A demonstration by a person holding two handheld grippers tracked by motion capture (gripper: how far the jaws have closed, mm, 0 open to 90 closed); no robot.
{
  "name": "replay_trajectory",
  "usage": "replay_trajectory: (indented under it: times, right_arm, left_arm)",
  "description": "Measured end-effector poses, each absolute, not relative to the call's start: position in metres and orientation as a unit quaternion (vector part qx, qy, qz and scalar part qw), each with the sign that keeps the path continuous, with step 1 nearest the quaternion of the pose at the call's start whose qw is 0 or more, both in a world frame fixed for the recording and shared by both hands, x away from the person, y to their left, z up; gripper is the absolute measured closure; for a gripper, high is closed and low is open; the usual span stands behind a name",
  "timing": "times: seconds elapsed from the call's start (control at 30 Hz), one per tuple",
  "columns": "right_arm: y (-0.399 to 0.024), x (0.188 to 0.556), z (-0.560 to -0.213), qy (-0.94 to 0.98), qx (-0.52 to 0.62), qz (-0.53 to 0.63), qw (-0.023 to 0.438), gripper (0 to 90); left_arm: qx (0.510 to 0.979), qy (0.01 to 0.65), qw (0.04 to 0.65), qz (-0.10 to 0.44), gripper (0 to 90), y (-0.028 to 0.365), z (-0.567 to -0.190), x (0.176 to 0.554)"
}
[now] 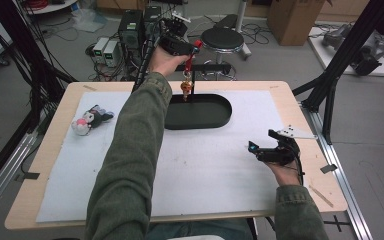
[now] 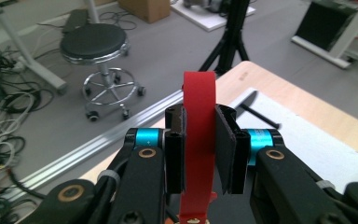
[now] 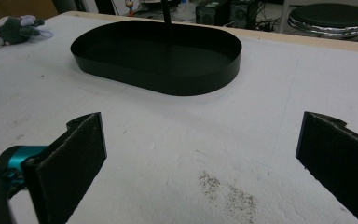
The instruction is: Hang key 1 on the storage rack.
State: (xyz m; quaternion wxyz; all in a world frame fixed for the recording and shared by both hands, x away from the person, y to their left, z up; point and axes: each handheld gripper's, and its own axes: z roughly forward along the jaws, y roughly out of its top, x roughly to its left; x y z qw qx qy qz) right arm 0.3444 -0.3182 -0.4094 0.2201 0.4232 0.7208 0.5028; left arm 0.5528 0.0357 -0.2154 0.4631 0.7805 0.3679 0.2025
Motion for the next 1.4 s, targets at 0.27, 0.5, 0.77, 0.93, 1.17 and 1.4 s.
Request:
replay_trajectory:
  times: [0.27,0.5,0.77,0.93,1.17,1.4]
  right_arm:
    - [-0.319,0.345,-0.41,0.72,0.425,0.502,0.221,0.5]
    - [-0.32,0.345,-0.41,0.719,0.425,0.503,0.22,0.5]
    - [-0.32,0.345,-0.41,0.719,0.424,0.505,0.219,0.5]
    - [-0.319,0.345,-0.41,0.721,0.422,0.504,0.22,0.5]
    - [-0.32,0.346,-0.41,0.72,0.422,0.505,0.22,0.5]
    - [-0.319,0.345,-0.41,0.72,0.423,0.504,0.22,0.5]
  left_arm:
    - [0.755,0.382,0.496,0.197,74.7,0.04,-0.221,0.564]
    - [0.679,0.416,0.576,0.184,40.8,0.056,-0.216,0.561]
    - [0.707,0.376,0.576,0.168,4.5,0.073,-0.215,0.55]
    - [0.712,0.372,0.563,0.196,4.5,0.084,-0.216,0.54]
    - [0.717,0.381,0.547,0.203,4.5,0.103,-0.218,0.531]
    - [0.714,0.379,0.551,0.205,4.5,0.119,-0.218,0.519]
